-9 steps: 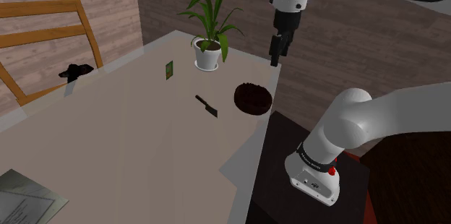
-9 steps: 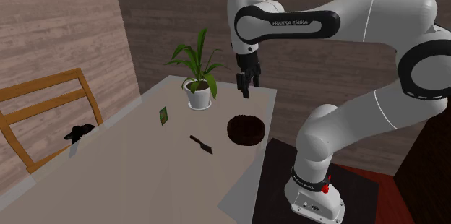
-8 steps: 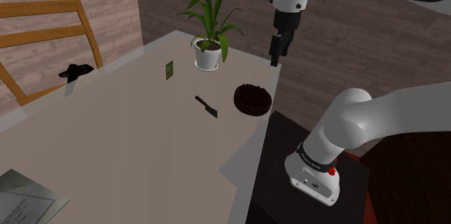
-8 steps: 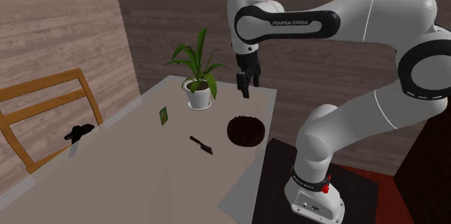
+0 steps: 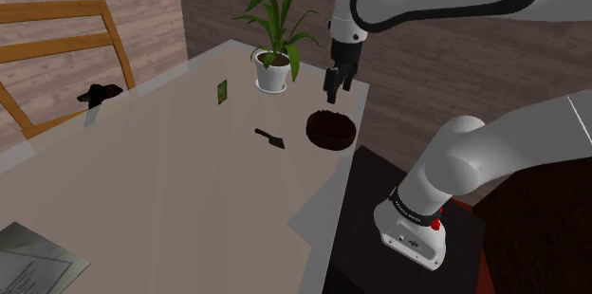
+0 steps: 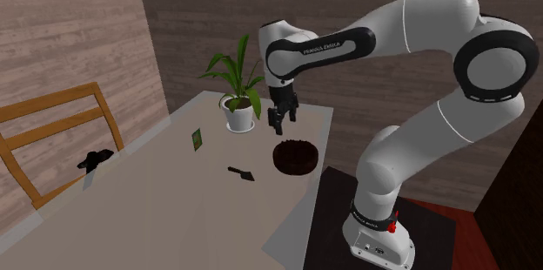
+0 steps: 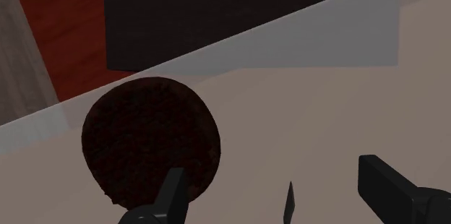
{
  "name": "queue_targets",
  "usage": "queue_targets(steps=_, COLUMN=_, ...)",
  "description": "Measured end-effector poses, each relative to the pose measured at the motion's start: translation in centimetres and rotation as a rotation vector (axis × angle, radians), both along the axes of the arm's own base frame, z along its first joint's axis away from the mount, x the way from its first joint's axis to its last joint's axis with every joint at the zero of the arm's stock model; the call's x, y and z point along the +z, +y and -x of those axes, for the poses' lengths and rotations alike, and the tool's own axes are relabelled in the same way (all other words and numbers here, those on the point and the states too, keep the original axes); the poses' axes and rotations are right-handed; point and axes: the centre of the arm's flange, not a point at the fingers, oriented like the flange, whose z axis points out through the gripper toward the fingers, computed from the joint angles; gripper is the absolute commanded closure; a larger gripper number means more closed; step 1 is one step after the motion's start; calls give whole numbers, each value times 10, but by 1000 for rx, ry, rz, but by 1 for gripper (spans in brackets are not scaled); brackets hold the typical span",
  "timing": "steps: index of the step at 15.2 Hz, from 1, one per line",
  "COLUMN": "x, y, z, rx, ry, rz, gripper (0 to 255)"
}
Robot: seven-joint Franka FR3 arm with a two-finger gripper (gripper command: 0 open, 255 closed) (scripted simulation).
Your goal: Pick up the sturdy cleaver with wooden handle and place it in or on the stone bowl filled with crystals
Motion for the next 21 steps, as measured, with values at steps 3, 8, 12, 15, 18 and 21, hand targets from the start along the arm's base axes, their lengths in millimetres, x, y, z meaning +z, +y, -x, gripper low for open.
queue_targets(steps=3, x=-27, y=8, z=-25, rx=-18, ry=-12, rz=-7, gripper=0)
queue_targets(steps=8, x=-79, y=16, z=-61, rx=-48, ry=-30, rz=-18, gripper=0)
queue_targets(steps=12, x=-119, y=22, z=-92, rx=-71, ry=-44, rz=-27, gripper=0)
queue_targets(steps=15, x=-149, y=31, z=-117, rx=-88, ry=-55, rz=-34, gripper=0)
queue_targets(steps=18, x=-176, y=31, z=-142, rx=-106, ry=-66, rz=-40, gripper=0)
queue_targets(steps=21, x=-206, y=39, z=-165, rx=-124, ry=-77, rz=-47, gripper=0)
